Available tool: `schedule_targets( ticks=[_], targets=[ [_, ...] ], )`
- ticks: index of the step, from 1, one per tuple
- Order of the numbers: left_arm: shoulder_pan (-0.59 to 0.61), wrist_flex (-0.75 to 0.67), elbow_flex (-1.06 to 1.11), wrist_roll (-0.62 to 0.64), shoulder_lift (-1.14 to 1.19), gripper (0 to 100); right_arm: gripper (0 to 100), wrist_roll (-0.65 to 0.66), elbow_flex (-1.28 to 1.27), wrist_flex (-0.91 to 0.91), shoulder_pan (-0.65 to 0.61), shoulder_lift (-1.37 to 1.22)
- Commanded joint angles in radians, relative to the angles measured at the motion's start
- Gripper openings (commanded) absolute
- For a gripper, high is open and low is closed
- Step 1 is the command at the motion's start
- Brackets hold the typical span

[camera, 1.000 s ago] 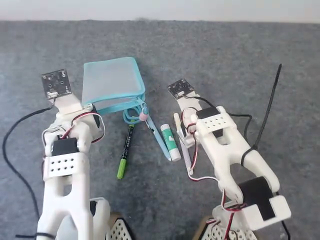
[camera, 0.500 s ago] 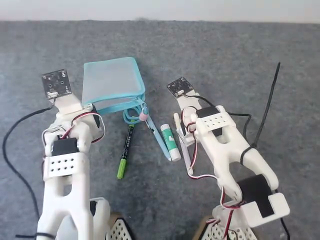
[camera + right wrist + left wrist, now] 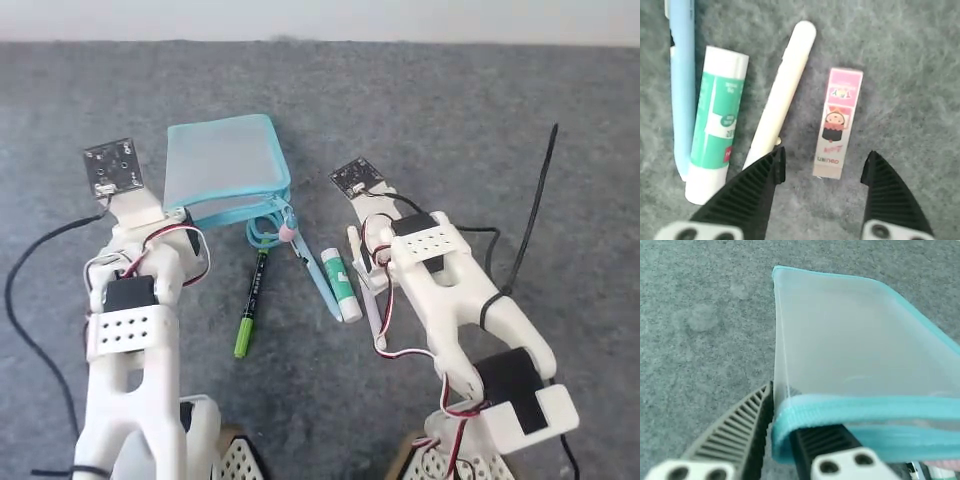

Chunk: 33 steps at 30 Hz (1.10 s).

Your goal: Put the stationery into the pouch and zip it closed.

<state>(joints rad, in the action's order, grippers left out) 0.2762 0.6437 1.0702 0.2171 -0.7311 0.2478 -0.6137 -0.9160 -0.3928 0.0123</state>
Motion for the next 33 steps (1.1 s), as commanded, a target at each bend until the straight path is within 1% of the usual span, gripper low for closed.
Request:
schedule_targets(
  ticks=[1,4,7,10,16,20,23,27,30,33],
  targets=[
    [-0.005,-0.028,0.002,-0.014,-0.009,1,24.1,0.014,0.040,0.008,0.010,-0.041],
    [-0.005,-0.028,0.005,-0.014,-0.009,1,22.4,0.014,0.052,0.005,0.008,-0.093],
    [-0.005,-0.028,0.005,-0.014,-0.009,1,11.4,0.006,0.069,-0.001,0.012,-0.111],
    [-0.005,-0.028,0.005,-0.014,-0.009,1,0.9,-0.040,0.074,-0.001,0.012,-0.111],
    [-0.005,-0.028,0.005,-0.014,-0.009,1,0.7,-0.044,0.107,-0.041,0.013,-0.111],
    [-0.005,-0.031,0.005,-0.014,-0.009,1,0.7,-0.048,0.137,-0.085,0.047,-0.093],
    [-0.005,-0.031,0.005,-0.014,-0.009,1,0.7,-0.049,0.144,-0.130,0.094,-0.007],
    [-0.005,-0.031,0.005,-0.014,-0.009,1,0.7,-0.041,0.137,-0.242,0.124,0.203],
    [-0.026,-0.031,0.007,-0.014,-0.009,1,0.7,0.018,0.143,-0.355,0.085,0.381],
    [-0.081,-0.029,0.008,-0.011,-0.005,1,0.6,0.101,0.158,-0.475,-0.021,0.532]
  ],
)
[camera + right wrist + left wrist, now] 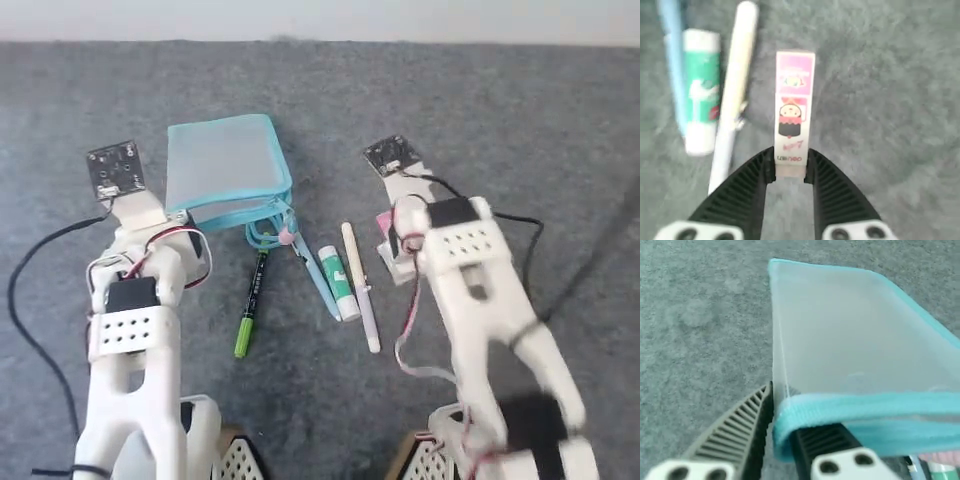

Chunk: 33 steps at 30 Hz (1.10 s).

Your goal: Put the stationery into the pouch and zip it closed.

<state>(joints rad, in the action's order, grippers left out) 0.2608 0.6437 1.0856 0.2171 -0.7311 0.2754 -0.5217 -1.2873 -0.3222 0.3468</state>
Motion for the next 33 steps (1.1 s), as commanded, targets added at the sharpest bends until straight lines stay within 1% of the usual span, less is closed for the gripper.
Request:
schedule_targets(
  ticks=[1,5,9,12,17,20,26,33],
  targets=[
    [-0.086,-0.029,-0.007,-0.011,-0.003,1,0.6,0.092,0.078,-0.143,-0.136,0.229],
    [-0.157,-0.028,-0.007,-0.009,-0.003,1,0.6,0.091,0.175,-0.245,-0.289,0.265],
    [-0.215,-0.031,0.015,-0.009,-0.008,1,0.6,0.084,0.287,-0.291,-0.360,0.197],
    [-0.255,-0.031,0.019,-0.009,-0.006,1,0.6,0.084,0.345,-0.295,-0.369,0.111],
    [-0.284,-0.032,0.019,-0.009,-0.008,1,0.6,0.080,0.422,-0.291,-0.369,-0.071],
    [-0.299,-0.032,0.019,-0.012,-0.005,1,0.6,0.032,0.511,-0.295,-0.364,-0.179],
    [-0.311,-0.034,0.035,-0.015,-0.009,1,0.7,-0.063,0.798,-0.361,-0.363,-0.395],
    [-0.313,-0.034,0.035,-0.015,-0.009,1,0.7,-0.118,1.135,-0.421,-0.346,-0.611]
  ],
)
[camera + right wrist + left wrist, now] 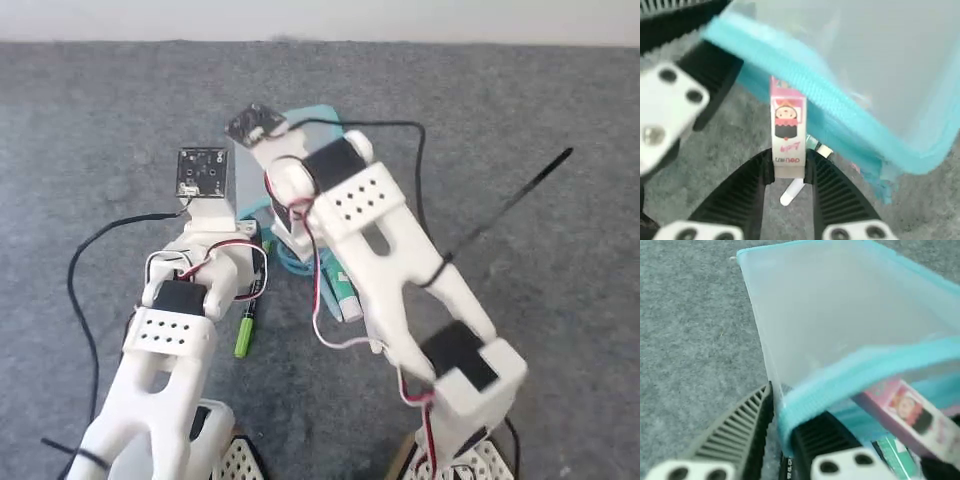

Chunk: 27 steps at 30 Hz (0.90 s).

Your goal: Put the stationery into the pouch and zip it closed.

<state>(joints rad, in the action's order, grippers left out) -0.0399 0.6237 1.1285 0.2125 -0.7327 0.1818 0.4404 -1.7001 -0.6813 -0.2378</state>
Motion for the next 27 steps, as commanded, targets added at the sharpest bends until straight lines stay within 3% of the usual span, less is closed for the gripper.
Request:
schedule_targets(
  ticks=[1,6,10,21,27],
  targets=[
    [-0.012,-0.014,-0.008,-0.011,-0.008,1,0.7,-0.026,0.210,-0.015,0.019,-0.053],
    [-0.012,-0.014,-0.008,-0.012,-0.008,1,1.7,-0.017,0.356,-0.064,0.028,-0.150],
    [-0.009,-0.020,-0.008,-0.012,-0.008,1,10.6,-0.021,0.437,-0.096,0.035,-0.156],
    [-0.003,-0.028,-0.007,-0.031,-0.006,1,20.1,-0.017,0.453,-0.081,0.044,-0.180],
    [0.025,-0.028,-0.007,-0.026,-0.003,1,16.8,0.020,0.391,-0.102,0.122,-0.048]
  ],
)
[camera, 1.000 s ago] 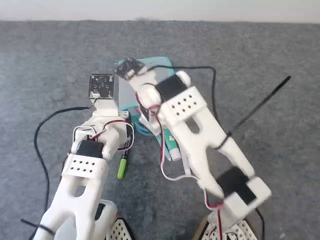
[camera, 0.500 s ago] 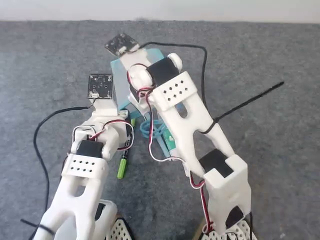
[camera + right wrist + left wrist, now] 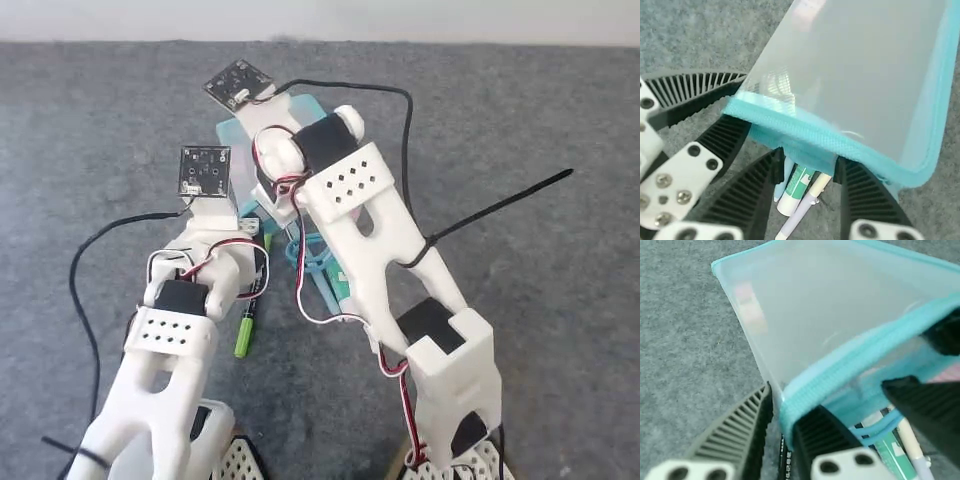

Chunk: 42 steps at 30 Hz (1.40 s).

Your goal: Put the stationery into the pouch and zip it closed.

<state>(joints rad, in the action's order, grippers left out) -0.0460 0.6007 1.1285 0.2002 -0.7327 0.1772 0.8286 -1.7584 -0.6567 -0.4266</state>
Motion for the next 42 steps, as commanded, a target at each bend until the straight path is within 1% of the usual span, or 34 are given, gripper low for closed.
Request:
schedule_targets(
  ticks=[1,4,8,10,14,18,23,28,32,39,42],
  targets=[
    [0.044,-0.005,-0.008,-0.014,-0.005,1,16.4,0.028,-0.031,-0.044,0.117,0.186],
    [0.091,-0.015,-0.013,-0.003,-0.008,1,16.2,0.052,-0.207,-0.042,0.154,0.323],
    [0.144,-0.031,-0.015,0.025,-0.008,1,16.2,0.057,-0.560,-0.005,0.136,0.467],
    [0.163,-0.031,-0.015,0.025,-0.008,1,16.2,0.057,-0.760,0.082,0.133,0.532],
    [0.193,-0.032,-0.016,0.025,-0.008,1,16.2,0.048,-1.122,0.329,0.128,0.602],
    [0.203,-0.032,-0.015,0.023,-0.006,1,16.2,0.044,-1.343,0.483,0.133,0.595],
    [0.198,-0.034,-0.015,0.023,-0.003,1,16.2,-0.032,-1.413,0.578,0.127,0.565],
    [0.198,-0.034,-0.015,0.023,-0.002,1,16.0,-0.057,-1.413,0.578,0.125,0.526],
    [0.198,-0.034,-0.012,0.023,-0.002,1,15.9,-0.121,-1.415,0.585,0.127,0.478],
    [0.184,-0.032,-0.008,0.025,0.000,1,15.8,-0.138,-1.409,0.634,0.120,0.323],
    [0.166,-0.029,-0.008,0.026,0.000,1,11.3,-0.138,-1.405,0.648,0.104,0.271]
  ],
)
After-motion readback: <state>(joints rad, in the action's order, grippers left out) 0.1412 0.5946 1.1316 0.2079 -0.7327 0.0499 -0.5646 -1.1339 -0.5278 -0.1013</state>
